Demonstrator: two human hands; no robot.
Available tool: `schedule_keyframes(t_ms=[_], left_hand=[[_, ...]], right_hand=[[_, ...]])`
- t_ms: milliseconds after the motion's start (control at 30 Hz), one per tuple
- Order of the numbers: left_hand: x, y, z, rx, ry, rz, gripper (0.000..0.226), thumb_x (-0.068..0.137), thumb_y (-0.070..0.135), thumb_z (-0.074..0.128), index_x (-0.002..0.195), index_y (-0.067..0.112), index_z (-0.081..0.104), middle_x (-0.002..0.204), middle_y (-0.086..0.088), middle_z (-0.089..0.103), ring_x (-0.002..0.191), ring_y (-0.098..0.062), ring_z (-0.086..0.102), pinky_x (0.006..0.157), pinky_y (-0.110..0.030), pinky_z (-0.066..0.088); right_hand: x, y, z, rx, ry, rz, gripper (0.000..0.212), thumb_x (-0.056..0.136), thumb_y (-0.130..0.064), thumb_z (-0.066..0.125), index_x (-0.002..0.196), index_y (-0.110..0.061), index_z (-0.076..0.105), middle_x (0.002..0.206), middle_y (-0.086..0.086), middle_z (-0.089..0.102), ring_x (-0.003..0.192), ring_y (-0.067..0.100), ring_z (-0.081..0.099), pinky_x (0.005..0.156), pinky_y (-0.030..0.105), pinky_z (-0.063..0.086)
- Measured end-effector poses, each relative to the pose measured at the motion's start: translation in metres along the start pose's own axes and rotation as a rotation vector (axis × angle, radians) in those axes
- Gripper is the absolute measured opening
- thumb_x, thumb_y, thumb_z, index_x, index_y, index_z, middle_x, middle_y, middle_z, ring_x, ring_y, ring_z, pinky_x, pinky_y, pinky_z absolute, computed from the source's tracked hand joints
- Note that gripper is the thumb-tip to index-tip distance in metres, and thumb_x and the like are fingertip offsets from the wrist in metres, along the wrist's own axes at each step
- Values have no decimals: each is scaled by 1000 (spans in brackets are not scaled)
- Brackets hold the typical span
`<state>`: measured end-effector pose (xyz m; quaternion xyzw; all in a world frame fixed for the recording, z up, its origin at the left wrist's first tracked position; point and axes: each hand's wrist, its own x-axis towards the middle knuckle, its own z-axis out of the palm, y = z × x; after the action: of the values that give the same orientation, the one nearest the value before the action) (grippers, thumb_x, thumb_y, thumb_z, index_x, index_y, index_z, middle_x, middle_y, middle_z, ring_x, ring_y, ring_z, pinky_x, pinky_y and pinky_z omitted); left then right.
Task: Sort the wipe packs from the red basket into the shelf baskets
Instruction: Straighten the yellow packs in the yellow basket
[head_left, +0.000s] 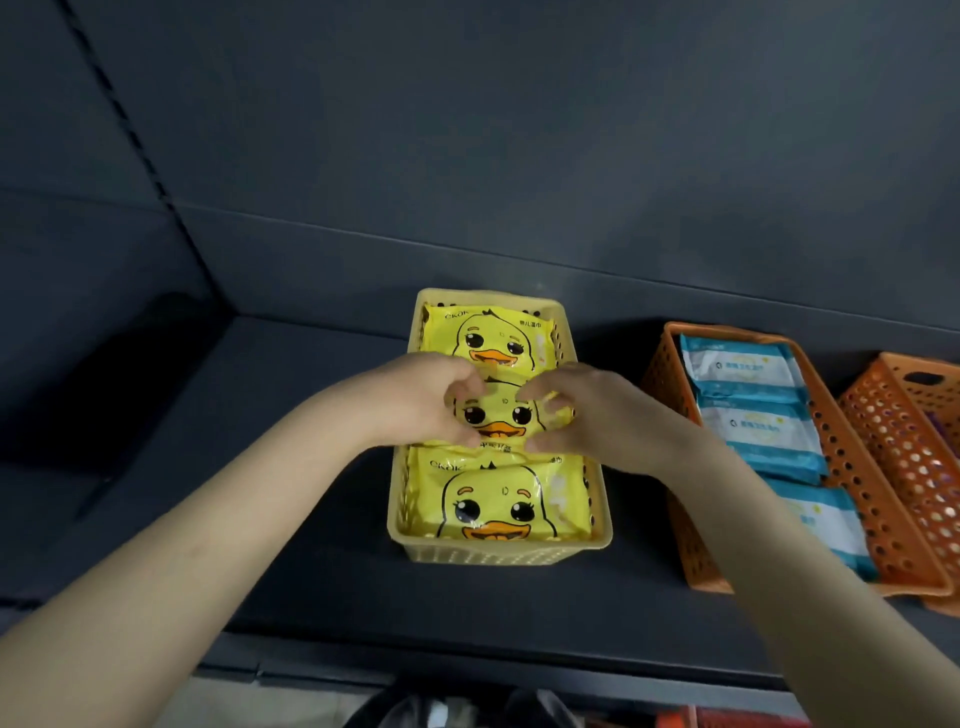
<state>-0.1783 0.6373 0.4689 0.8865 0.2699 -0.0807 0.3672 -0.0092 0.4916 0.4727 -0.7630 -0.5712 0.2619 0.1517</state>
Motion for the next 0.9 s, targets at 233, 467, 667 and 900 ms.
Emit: schedule_keyframes(t_ms=[233, 467, 667, 900], left_hand=[[-17, 11, 24, 193, -142, -24, 77, 74, 39, 81, 142, 32, 43, 134, 12, 44, 119, -12, 48, 103, -35, 44], [-24, 18, 28, 201, -123, -134, 81, 69, 40, 84, 140, 39, 45, 124, 9, 41, 118, -15, 49, 103, -35, 45], [-34, 28, 37, 280, -50, -191, 78, 71, 42, 82, 139, 37, 44, 129, 8, 47, 116, -15, 50, 97, -35, 48], [-30, 35, 34, 386, -155, -189, 82, 75, 42, 79, 145, 29, 39, 138, 3, 49, 119, -20, 50, 96, -33, 46]], right_hand=[[-22, -7, 7, -23, -165, -34, 73, 77, -31, 81, 141, -22, 48, 133, -4, 54, 115, 7, 54, 96, 27, 48], [-13, -7, 10, -100, -214, -70, 60, 76, -31, 81, 131, -24, 59, 124, -3, 55, 116, 13, 53, 93, 29, 47], [-8, -11, 18, -150, -240, -47, 68, 75, -28, 82, 136, -22, 53, 131, 4, 56, 118, 22, 54, 92, 32, 49], [-11, -5, 17, -104, -248, -56, 70, 77, -28, 81, 140, -19, 50, 137, 2, 56, 124, 15, 53, 96, 25, 45]])
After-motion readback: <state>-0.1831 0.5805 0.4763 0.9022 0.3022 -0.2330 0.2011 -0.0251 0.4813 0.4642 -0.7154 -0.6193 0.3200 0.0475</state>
